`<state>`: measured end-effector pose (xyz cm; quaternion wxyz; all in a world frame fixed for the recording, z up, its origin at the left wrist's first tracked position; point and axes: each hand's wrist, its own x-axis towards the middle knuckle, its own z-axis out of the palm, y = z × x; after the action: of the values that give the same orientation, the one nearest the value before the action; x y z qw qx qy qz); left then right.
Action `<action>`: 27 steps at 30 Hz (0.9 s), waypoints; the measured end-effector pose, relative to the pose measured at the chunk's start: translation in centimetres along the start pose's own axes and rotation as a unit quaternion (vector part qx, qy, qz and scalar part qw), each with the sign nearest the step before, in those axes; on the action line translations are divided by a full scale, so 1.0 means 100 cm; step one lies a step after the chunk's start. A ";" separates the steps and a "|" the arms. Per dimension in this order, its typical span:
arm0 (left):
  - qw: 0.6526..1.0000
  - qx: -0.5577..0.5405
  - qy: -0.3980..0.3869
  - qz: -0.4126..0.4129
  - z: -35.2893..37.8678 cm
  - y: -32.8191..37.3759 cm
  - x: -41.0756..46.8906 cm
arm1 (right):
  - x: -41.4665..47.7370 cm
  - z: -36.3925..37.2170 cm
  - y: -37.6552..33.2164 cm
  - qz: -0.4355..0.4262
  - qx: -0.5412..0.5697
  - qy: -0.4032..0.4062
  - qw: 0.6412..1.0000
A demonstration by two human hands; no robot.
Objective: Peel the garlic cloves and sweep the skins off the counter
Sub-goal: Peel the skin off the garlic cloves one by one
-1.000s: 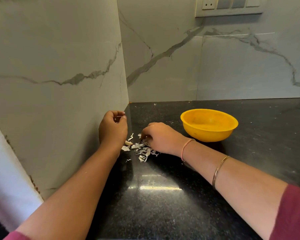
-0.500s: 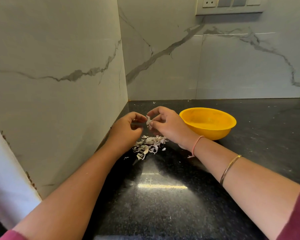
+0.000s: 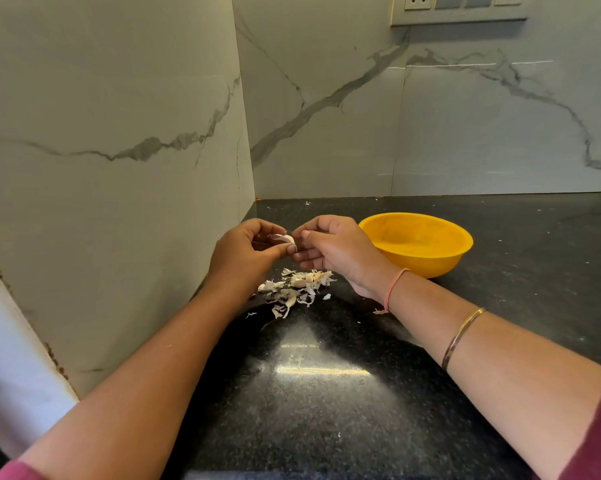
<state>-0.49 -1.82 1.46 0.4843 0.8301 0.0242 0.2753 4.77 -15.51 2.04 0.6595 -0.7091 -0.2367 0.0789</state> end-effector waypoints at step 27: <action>0.924 -0.363 0.012 -0.120 0.006 0.008 -0.003 | -0.005 0.008 -0.002 -0.143 -0.139 0.079 0.977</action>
<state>-0.67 -2.78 1.73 0.7814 0.5853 0.0281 0.2148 3.98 -15.04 2.00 0.5751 -0.7569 -0.2916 -0.1062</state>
